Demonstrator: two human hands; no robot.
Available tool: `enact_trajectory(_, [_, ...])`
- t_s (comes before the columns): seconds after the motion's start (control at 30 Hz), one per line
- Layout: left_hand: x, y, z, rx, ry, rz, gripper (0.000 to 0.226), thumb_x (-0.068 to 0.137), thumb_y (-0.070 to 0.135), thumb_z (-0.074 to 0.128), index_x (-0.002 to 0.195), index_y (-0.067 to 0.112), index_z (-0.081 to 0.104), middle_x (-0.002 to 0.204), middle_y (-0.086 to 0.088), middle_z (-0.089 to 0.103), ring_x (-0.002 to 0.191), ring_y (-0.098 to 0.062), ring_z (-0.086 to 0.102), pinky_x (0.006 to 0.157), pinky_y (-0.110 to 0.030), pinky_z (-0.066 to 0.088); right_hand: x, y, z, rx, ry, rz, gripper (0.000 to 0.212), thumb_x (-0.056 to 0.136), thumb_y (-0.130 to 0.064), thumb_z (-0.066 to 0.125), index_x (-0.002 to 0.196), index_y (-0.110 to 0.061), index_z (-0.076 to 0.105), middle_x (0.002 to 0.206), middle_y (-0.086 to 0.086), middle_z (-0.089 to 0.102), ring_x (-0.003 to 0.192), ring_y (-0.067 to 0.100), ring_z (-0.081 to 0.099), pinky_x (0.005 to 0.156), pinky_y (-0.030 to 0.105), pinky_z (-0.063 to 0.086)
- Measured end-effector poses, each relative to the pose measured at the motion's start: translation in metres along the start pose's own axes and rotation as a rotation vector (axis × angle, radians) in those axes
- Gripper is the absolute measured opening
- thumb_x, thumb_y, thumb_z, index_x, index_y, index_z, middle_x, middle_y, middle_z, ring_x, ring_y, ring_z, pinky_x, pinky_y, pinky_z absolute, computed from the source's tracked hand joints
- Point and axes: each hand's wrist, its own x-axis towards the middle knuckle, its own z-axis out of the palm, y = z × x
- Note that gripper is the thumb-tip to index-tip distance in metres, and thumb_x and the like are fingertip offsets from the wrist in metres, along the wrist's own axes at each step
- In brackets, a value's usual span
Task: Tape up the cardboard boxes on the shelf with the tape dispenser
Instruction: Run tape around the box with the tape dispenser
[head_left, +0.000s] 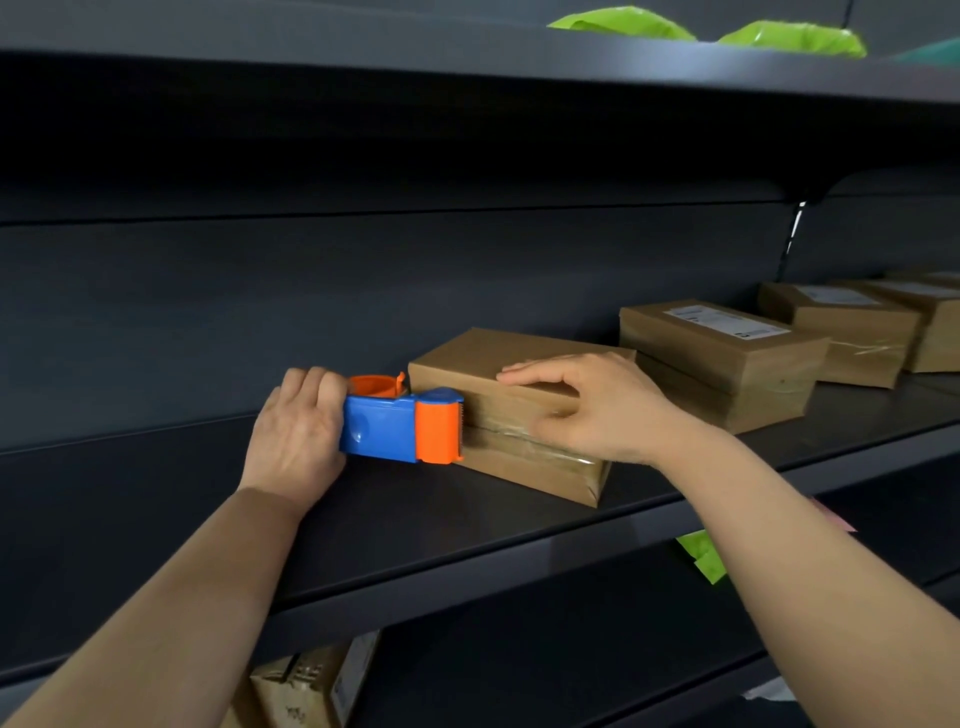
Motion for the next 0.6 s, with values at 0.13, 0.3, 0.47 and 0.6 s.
enact_trajectory(0.13, [0.0,0.0,-0.001,-0.001,0.001,0.006,0.043,0.051,-0.015,0.071,0.086,0.002,0.053,0.082,-0.016,0.054,0.075,-0.036,0.049,0.062,-0.044,0.046,-0.001,-0.008,0.008,-0.101,0.089,0.013,0.046,0.086,-0.027,0.07,0.125,-0.048,0.058,0.13,-0.028,0.056,0.124,0.006,0.051,0.105,0.037,0.043])
enact_trajectory(0.3, [0.0,-0.001,0.001,-0.01,-0.02,0.017,0.045,0.048,-0.016,0.069,0.085,0.003,0.053,0.082,-0.016,0.054,0.074,-0.036,0.049,0.061,-0.043,0.046,0.01,-0.036,0.028,-0.43,0.432,0.025,0.011,0.09,-0.024,0.051,0.092,-0.024,0.062,0.088,-0.003,0.062,0.077,0.021,0.061,0.062,0.031,0.035])
enact_trajectory(0.47, [-0.002,0.0,0.002,-0.02,-0.019,0.039,0.04,0.051,-0.015,0.067,0.084,0.003,0.053,0.079,-0.014,0.053,0.072,-0.035,0.049,0.059,-0.043,0.046,0.031,-0.012,0.073,-0.752,0.718,-0.111,0.014,0.092,-0.024,0.06,0.084,-0.016,0.053,0.078,0.005,0.052,0.065,0.023,0.052,0.06,0.035,0.03])
enact_trajectory(0.6, [0.0,-0.002,-0.001,-0.003,0.014,0.042,0.036,0.054,-0.013,0.067,0.084,0.003,0.053,0.08,-0.015,0.054,0.073,-0.035,0.049,0.06,-0.043,0.044,0.038,0.002,0.073,-0.805,0.738,-0.168,0.026,0.093,-0.038,0.057,0.104,-0.016,0.066,0.083,0.005,0.054,0.071,0.023,0.055,0.062,0.035,0.031])
